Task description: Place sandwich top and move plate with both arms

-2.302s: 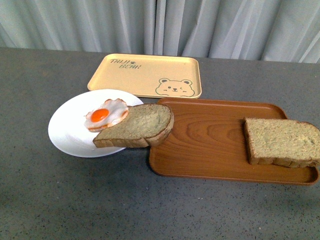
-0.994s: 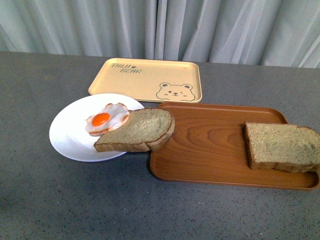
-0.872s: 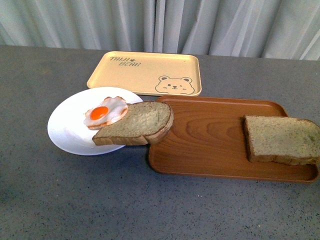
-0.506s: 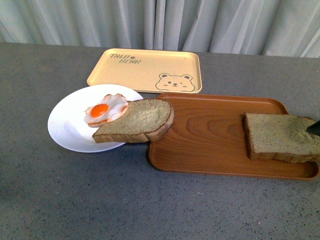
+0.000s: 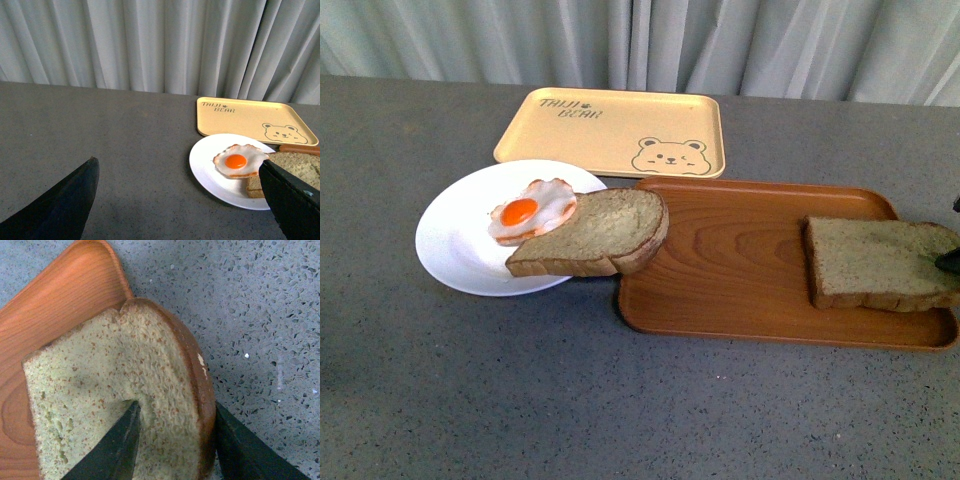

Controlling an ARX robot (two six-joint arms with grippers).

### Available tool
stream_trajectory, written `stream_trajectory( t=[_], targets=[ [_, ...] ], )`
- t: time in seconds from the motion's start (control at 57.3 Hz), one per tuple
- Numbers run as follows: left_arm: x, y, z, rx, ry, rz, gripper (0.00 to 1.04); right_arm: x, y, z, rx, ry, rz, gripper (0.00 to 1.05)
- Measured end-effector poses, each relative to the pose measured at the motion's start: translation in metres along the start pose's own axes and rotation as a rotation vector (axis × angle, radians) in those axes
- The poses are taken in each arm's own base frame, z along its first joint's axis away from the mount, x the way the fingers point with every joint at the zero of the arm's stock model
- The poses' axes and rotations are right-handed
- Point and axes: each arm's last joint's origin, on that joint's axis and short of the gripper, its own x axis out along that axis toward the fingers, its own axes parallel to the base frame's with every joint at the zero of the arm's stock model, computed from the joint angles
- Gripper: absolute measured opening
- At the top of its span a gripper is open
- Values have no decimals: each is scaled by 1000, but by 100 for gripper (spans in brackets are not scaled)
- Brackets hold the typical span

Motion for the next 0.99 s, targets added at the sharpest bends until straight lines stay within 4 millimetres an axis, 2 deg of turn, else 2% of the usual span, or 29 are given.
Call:
stream_trajectory(
  t=[0.122, 0.192, 0.262, 0.401, 0.506, 0.61, 0.75, 0.89, 0.924, 0.977, 0.994],
  targets=[
    [0, 0, 0, 0, 0, 0, 96, -16, 15, 9, -9, -26, 46, 6],
    [0, 0, 0, 0, 0, 0, 96, -33, 36, 15, -21, -59, 111, 2],
    [0, 0, 0, 0, 0, 0, 96, -49, 72, 18, -44, -90, 203, 2],
    [0, 0, 0, 0, 0, 0, 96, -60, 170, 14, -89, -120, 405, 2],
    [0, 0, 0, 0, 0, 0, 96, -57, 215, 2, -98, -109, 479, 2],
    [0, 0, 0, 0, 0, 0, 96, -48, 250, -16, -104, -75, 529, 2],
    [0, 0, 0, 0, 0, 0, 96, -29, 276, -52, -127, -5, 526, 2],
    [0, 0, 0, 0, 0, 0, 96, -9, 275, -99, -179, 90, 460, 2],
    [0, 0, 0, 0, 0, 0, 96, -7, 271, -107, -191, 110, 440, 7],
    [0, 0, 0, 0, 0, 0, 96, -5, 258, -116, -201, 122, 385, 22],
    [0, 0, 0, 0, 0, 0, 96, -5, 257, -117, -202, 121, 380, 23]
  ],
)
